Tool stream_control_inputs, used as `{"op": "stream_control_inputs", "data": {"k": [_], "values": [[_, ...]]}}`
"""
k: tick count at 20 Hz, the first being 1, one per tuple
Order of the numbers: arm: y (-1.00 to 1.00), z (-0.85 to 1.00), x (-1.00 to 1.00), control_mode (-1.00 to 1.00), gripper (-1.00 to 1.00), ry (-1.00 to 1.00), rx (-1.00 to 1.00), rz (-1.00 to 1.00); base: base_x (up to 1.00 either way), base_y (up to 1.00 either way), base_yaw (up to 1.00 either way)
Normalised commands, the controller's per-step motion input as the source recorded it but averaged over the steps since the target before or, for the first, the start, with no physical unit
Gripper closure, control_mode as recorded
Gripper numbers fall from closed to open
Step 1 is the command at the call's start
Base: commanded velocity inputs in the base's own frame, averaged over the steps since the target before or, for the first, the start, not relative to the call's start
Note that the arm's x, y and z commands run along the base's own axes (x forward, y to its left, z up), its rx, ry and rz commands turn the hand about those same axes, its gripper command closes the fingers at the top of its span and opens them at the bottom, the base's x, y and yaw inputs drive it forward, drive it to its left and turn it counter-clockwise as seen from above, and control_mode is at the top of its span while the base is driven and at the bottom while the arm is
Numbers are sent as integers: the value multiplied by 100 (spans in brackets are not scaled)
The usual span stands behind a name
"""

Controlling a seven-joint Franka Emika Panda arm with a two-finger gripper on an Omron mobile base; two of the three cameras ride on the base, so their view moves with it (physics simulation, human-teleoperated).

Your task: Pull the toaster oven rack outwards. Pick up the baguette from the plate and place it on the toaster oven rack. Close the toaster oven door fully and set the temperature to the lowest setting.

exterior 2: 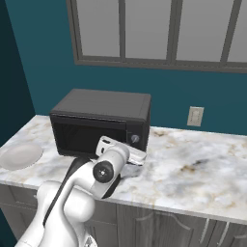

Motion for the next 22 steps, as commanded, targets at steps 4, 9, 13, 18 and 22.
{"op": "stream_control_inputs", "data": {"k": [4, 9, 13, 18, 22], "values": [[4, -19, 10, -100, 100, 0, 0, 0, 0, 0, 0], [11, -17, 9, -100, -100, -2, -2, 0, 0, 0, 0], [8, -13, 2, -100, -100, -4, -1, 0, 0, 0, 0], [4, -15, 1, -100, -100, -5, 0, 0, 0, 0, 0], [2, -18, 5, -100, -100, -5, 0, 0, 0, 0, 0]]}}
